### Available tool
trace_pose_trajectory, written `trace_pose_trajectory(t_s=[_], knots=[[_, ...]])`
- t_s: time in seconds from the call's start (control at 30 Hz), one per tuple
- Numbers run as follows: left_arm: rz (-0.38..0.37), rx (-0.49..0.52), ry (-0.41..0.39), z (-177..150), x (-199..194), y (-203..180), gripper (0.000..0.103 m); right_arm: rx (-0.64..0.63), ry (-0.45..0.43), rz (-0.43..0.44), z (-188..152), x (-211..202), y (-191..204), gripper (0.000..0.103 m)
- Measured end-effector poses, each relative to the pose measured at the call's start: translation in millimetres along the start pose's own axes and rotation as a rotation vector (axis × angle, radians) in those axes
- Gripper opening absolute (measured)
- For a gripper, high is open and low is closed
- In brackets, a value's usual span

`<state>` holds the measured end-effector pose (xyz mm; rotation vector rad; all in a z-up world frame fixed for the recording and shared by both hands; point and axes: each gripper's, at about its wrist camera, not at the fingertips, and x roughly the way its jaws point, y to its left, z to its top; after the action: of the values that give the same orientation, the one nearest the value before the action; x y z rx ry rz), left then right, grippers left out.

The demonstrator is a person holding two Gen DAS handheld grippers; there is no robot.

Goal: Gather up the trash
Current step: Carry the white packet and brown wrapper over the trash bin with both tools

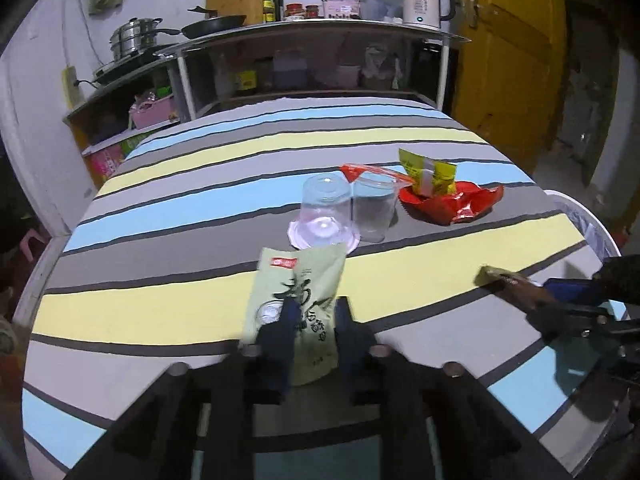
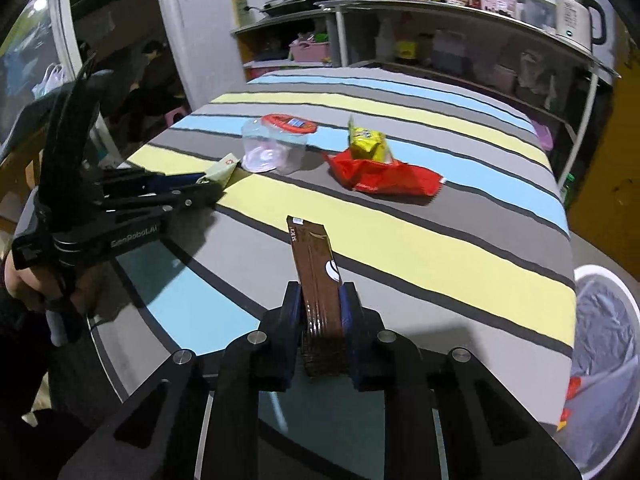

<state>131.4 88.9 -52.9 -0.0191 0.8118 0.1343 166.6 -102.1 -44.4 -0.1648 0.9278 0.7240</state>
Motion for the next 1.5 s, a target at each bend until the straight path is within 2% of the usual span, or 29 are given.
trace_pose_trajectory(t_s=[0.23,0.57,0.97,1.5], knots=[[-0.063,-0.053,-0.038,-5,-20,-2,0.014,0.052,-0.055,-0.012,-3,-19,-4,0.020],[-0.201,-0.092,-0.092,-2,-51,-39,0.014,0.136,-0.135,-0.065,-13,-58,-16,0.020],[-0.300,-0.004,-0.130,17,-69,-100,0.014,0.210,-0.199,-0.145,-29,-98,-41,0.020],[-0.415,0.107,-0.139,46,-62,-179,0.014,0.316,-0.253,-0.255,-58,-141,-96,0.020]])
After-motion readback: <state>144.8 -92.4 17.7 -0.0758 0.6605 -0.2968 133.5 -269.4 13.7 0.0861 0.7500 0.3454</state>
